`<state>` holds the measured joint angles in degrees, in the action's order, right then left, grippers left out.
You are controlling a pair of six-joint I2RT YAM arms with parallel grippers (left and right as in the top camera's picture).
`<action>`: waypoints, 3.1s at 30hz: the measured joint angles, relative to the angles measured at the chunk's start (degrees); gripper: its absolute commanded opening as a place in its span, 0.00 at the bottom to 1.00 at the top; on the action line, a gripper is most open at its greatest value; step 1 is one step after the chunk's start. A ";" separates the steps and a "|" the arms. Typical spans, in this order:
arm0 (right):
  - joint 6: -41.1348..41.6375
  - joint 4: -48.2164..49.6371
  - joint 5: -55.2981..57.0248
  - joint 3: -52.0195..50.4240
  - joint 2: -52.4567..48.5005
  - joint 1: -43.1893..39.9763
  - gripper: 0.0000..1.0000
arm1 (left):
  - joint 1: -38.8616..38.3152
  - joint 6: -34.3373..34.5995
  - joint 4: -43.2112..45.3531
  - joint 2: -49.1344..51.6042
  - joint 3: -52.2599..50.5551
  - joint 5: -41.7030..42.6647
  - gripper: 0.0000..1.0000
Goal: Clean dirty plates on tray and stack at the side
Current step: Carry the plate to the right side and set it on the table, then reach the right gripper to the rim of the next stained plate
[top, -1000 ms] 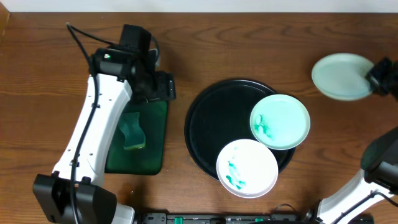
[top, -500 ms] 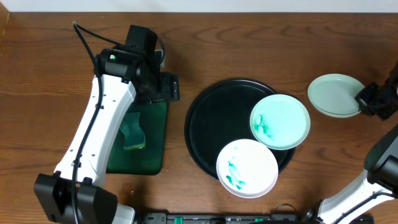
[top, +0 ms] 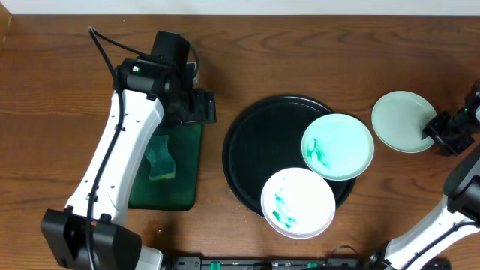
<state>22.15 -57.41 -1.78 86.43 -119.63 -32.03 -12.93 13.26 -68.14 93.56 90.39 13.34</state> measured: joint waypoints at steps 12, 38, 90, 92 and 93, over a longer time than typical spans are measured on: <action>-0.07 -5.27 0.04 2.69 1.66 0.00 0.76 | 0.00 0.00 -0.02 0.02 0.00 0.00 0.82; -0.74 -15.65 -3.96 -11.72 20.63 18.64 0.57 | 0.00 -0.98 1.70 0.02 -0.04 -0.02 0.82; -4.35 11.43 -11.47 -23.39 24.98 36.09 0.01 | 0.00 -1.73 1.31 0.02 -0.04 -0.22 0.56; -3.28 11.47 -10.60 -23.39 24.74 39.45 0.01 | 0.00 -1.66 1.29 0.02 -0.04 -0.26 0.54; -2.69 11.58 -10.12 -23.39 24.52 40.89 0.01 | 0.00 -1.73 1.31 0.02 -0.04 -0.42 0.54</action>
<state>19.46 -45.82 -11.90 63.05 -95.11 8.86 -12.93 11.53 -66.83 93.58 90.35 12.93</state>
